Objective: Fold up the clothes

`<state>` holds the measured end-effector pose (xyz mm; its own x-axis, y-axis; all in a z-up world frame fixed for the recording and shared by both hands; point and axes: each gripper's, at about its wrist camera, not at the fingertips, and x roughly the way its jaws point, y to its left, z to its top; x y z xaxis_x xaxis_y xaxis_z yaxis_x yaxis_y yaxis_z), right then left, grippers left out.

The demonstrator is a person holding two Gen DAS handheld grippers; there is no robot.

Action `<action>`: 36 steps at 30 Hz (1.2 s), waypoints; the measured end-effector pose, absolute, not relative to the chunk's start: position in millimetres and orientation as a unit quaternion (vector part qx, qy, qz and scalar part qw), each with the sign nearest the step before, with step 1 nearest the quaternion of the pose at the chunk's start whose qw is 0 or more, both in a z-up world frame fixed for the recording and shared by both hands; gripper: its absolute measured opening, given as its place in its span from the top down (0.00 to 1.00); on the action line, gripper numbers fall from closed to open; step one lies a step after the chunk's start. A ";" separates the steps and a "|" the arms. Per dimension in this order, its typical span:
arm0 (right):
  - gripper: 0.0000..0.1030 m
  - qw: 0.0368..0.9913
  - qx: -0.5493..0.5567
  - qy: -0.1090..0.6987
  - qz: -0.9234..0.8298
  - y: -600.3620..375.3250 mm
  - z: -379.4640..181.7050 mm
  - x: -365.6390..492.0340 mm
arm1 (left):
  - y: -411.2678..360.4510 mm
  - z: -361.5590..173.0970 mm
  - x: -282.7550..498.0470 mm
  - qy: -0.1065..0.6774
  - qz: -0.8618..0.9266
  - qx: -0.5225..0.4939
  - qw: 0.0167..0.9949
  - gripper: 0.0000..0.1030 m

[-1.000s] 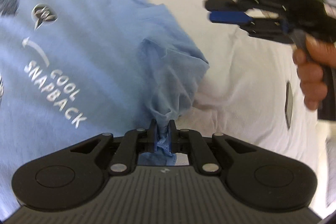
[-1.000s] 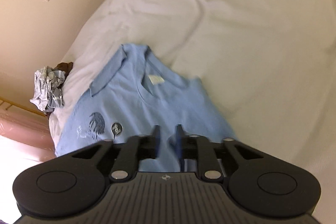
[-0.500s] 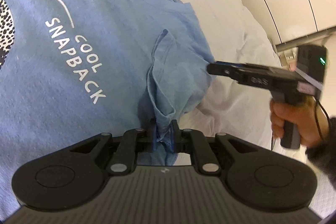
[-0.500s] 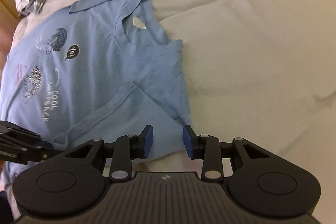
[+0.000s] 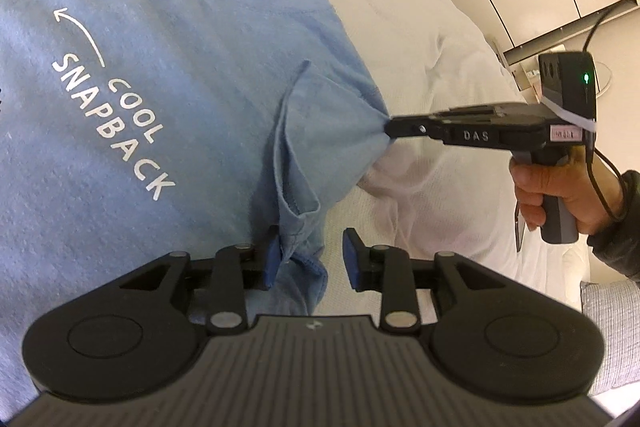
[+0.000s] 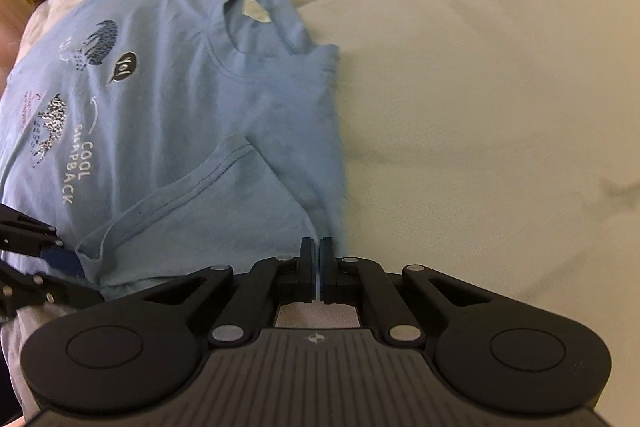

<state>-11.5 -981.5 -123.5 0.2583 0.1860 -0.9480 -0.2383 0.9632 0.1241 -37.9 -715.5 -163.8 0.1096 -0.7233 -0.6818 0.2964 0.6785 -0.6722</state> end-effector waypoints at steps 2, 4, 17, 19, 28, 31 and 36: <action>1.00 0.791 -0.019 0.599 0.120 -986.3 -124.8 -18.0 | -715.5 -163.1 -38.1 0.567 -0.354 -0.185 0.721 0.74; 1.00 0.792 -0.013 0.600 0.112 -989.1 -126.2 -22.8 | -715.4 -161.8 -38.6 0.567 -0.354 -0.180 0.721 0.74; 0.80 0.823 0.059 0.562 0.065 -978.3 -107.3 -48.8 | -690.3 -170.8 -23.0 0.584 -0.276 -0.276 0.711 0.76; 0.80 0.820 0.072 0.563 0.073 -972.1 -106.2 -53.8 | -682.9 -174.9 -16.6 0.586 -0.253 -0.317 0.701 0.77; 0.66 0.798 0.109 0.576 0.138 -907.7 -115.0 -82.8 | -690.3 -176.4 1.7 0.611 -0.283 -0.297 0.677 0.77; 0.65 0.798 0.077 0.579 0.146 -880.7 -120.1 -87.3 | -696.3 -175.2 5.9 0.618 -0.302 -0.272 0.673 0.66; 0.70 0.799 0.082 0.585 0.116 -867.1 -129.1 -84.6 | -704.0 -174.1 14.6 0.620 -0.319 -0.249 0.672 0.94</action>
